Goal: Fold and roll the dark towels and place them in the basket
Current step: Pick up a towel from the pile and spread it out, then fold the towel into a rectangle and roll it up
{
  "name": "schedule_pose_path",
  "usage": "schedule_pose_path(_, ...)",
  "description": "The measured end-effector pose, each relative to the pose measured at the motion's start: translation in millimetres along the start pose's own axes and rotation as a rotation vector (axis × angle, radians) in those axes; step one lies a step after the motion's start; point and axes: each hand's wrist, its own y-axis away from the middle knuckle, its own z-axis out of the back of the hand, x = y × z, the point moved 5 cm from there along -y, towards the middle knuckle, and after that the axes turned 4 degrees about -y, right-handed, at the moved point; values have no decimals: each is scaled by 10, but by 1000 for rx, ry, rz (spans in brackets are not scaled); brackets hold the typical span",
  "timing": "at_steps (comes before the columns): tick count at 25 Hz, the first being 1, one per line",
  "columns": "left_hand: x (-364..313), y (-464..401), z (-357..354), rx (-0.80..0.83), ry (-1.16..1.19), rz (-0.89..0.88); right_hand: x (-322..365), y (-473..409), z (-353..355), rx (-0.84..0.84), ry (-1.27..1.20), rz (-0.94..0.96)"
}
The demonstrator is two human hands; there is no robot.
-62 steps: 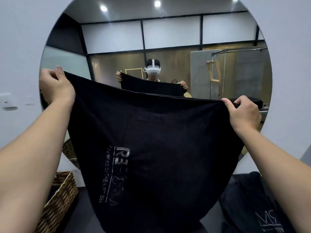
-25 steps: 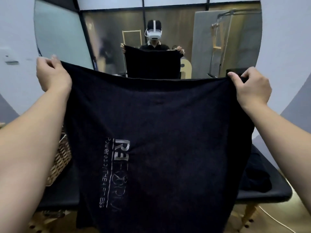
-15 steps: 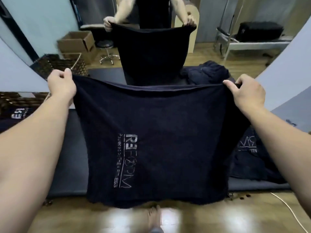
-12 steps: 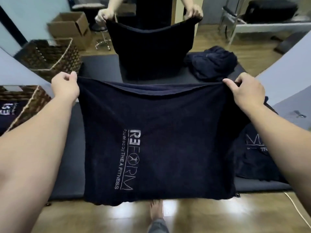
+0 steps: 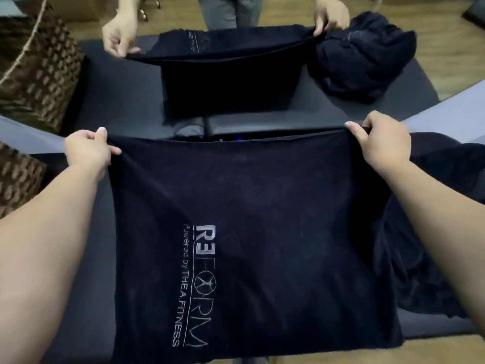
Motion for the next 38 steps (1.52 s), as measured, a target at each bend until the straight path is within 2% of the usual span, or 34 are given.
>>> schedule_pose_path(6, 125, -467, -411, 6, 91, 51, -5, -364, -639, 51, 41, 38)
schedule_pose_path(9, 252, -485, -641, 53, 170, 99, -29, -382, -878, -10, 173, 125)
schedule_pose_path(11, 362, -441, -788, 83, 114, 53, -39, -264, -1058, -13, 218, 197)
schedule_pose_path(14, 477, -111, -975, 137, -138, -153, -21, 105, -1319, 9, 239, 298)
schedule_pose_path(18, 684, 574, -1248, 291, -429, -469, 30, 667, -1546, 100, 229, 377)
schedule_pose_path(22, 948, 1362, -1429, 413, -670, -766, -24, 1282, -1733, 270, 253, 364)
schedule_pose_path(25, 1180, 1904, -1498, 494, -813, -869, -73, 1735, -1835, 383, 269, 328)
schedule_pose_path(29, 1550, 2436, -1425, 523, -911, -851, -82, 2373, -1854, 516, 330, 371)
schedule_pose_path(32, 1848, 2686, -1271, 512, -919, -786, -323, 2772, -1801, 574, 352, 257)
schedule_pose_path(36, 2226, 2762, -931, 443, -889, -660, -953, 2961, -1489, 514, 313, 26)
schedule_pose_path(38, 2403, 2788, -747, 381, -888, -575, -1177, 2982, -1343, 479, 309, -5)
